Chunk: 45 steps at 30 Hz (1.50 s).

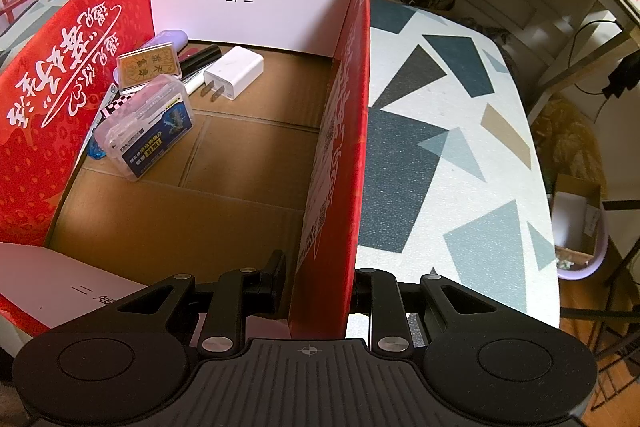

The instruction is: Organize rigid objects

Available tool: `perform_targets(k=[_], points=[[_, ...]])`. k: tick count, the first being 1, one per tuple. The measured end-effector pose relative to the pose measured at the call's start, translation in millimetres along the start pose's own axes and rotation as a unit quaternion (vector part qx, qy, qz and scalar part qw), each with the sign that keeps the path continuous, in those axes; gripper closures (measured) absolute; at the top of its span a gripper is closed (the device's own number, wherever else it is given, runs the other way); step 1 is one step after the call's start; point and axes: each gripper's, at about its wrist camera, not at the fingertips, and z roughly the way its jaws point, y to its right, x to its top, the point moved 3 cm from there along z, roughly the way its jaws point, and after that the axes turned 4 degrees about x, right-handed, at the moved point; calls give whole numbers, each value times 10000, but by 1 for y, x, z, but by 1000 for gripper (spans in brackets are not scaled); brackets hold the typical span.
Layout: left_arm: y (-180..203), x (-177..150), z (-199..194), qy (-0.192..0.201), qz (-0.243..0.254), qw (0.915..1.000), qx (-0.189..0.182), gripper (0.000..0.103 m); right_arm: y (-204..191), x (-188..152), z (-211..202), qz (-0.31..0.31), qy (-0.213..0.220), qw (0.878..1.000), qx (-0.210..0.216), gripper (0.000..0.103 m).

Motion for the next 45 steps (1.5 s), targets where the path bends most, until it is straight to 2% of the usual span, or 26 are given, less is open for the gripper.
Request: perform_targets(k=[3, 8, 15, 17, 19, 23, 25, 27, 34, 39, 45], points=[[-2, -9, -5, 56, 63, 9994, 350, 0, 1, -1, -1, 32, 5, 10000, 28, 78], [5, -21, -12, -93, 517, 9938, 979, 0, 1, -1, -2, 59, -15, 10000, 61, 76], [0, -19, -32, 33, 465, 9923, 1143, 0, -5, 3, -8, 97, 40, 9999, 95, 67], [-1, -16, -40, 145, 445, 9905, 1296, 0, -5, 5, -13, 129, 122, 9998, 110, 58], [-5, -13, -48, 254, 402, 9890, 1403, 0, -6, 8, -20, 110, 210, 9997, 41, 43], [-5, -6, -64, 425, 346, 9879, 1452, 0, -5, 15, -34, 126, 380, 9992, -52, 26], [-3, -4, -74, 566, 370, 9871, 1454, 0, -5, 17, -44, 167, 518, 9985, -76, 10], [-1, 0, -84, 712, 378, 9866, 1418, 0, -4, 21, -56, 261, 687, 9973, -41, 2], [2, 18, -124, 1283, 188, 9832, 1285, 0, 4, 31, -118, 739, 1528, 9855, -30, 0], [11, 29, -162, 1696, 197, 9765, 1313, 0, -2, 32, -171, 870, 2101, 9736, -209, 0], [24, 27, -207, 2059, 171, 9689, 1363, 0, -15, 23, -231, 1029, 2719, 9568, -88, 0]])
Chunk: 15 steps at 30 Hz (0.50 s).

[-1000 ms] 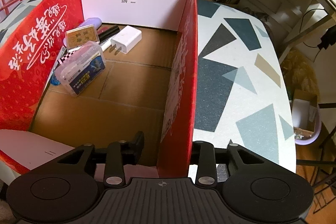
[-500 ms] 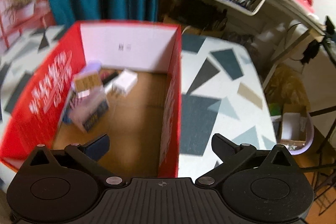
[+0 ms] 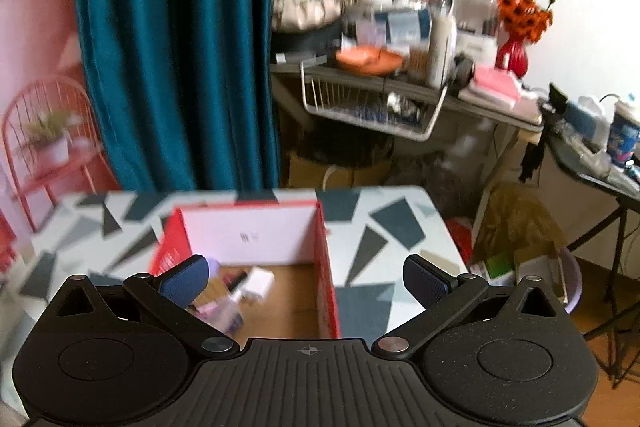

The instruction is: Organize rigid objects

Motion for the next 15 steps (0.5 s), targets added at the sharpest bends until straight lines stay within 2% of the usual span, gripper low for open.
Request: perform_targets(k=[3, 15], points=[[4, 3, -23, 243, 85, 9996, 137, 0, -10, 3, -26, -33, 255, 9996, 77, 0], [-1, 5, -101, 658, -58, 9978, 22, 0, -44, -11, -128, -213, 1126, 9931, 240, 0]])
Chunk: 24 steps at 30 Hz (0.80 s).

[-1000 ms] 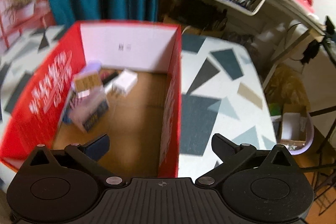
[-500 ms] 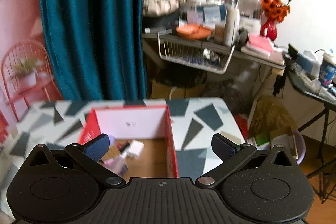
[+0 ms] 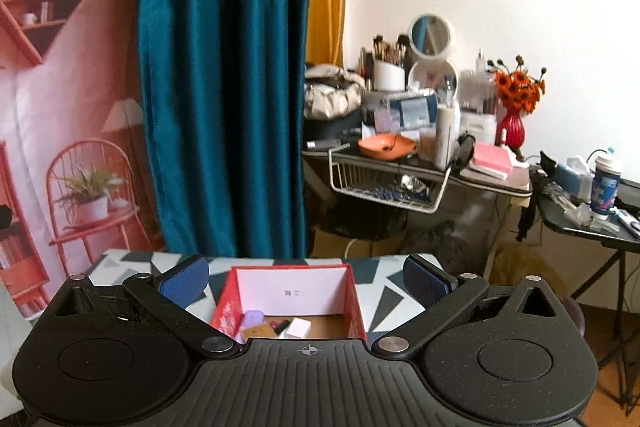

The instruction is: Organize rigid objects

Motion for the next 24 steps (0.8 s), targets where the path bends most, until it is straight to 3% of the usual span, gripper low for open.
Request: perform_targets(k=[10, 24], points=[[-2, -2, -42, 215, -26, 9998, -44, 0, -16, 0, -66, -226, 582, 9980, -67, 0], [-4, -4, -52, 346, -72, 9994, 0, 0, -7, 0, -81, -189, 722, 9971, -173, 0]])
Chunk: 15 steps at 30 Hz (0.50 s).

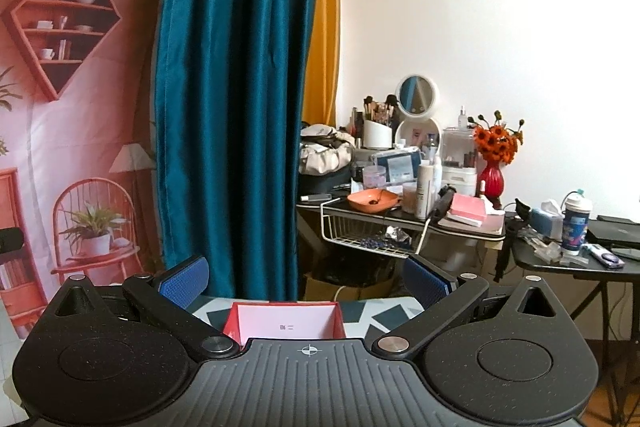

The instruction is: Organize rigid objects

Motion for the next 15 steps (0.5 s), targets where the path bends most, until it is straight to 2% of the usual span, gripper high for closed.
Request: perform_targets(k=[15], points=[[0, -3, -1, -65, 105, 9999, -110, 0, -3, -4, 2, -34, -72, 10000, -47, 0]])
